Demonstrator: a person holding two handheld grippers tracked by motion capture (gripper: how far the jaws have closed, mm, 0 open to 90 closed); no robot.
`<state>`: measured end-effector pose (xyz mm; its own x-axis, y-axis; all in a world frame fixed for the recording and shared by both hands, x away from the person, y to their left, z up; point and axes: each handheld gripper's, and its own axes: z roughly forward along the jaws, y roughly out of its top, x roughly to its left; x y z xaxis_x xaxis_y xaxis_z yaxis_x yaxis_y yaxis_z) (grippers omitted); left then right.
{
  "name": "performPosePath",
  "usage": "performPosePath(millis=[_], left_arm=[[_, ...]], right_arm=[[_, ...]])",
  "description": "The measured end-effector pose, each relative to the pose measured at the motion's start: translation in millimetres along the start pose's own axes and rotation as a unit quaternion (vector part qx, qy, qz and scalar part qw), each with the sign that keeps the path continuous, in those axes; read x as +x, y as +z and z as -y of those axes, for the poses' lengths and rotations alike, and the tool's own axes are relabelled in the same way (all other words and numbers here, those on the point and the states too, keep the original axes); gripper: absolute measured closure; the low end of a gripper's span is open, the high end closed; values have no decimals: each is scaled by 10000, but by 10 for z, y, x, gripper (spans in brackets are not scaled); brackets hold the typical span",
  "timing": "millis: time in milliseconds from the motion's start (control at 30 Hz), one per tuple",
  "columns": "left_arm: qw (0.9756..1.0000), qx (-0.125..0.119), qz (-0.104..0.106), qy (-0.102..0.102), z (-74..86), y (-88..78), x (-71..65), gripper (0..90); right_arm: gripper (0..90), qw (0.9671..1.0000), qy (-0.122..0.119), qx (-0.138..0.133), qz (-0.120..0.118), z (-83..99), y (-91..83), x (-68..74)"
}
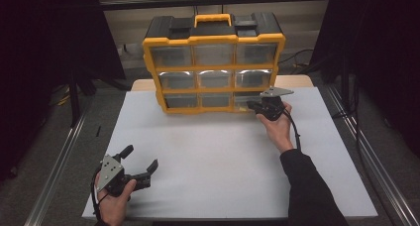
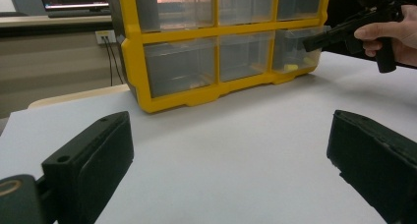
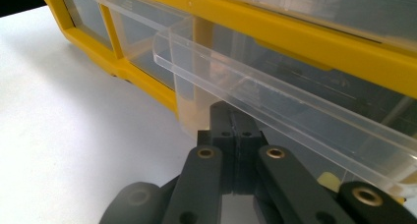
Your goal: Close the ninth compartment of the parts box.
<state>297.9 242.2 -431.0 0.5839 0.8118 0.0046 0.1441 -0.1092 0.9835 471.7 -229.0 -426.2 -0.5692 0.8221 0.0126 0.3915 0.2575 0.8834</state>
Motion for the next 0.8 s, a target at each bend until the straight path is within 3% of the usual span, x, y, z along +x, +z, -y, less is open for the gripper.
performPosePath(millis=[800], left_arm=[[10000,-1,14,-19,2,3,-4,37]], right_arm=[[900,10000,45,-39,65,-8,70,-21]])
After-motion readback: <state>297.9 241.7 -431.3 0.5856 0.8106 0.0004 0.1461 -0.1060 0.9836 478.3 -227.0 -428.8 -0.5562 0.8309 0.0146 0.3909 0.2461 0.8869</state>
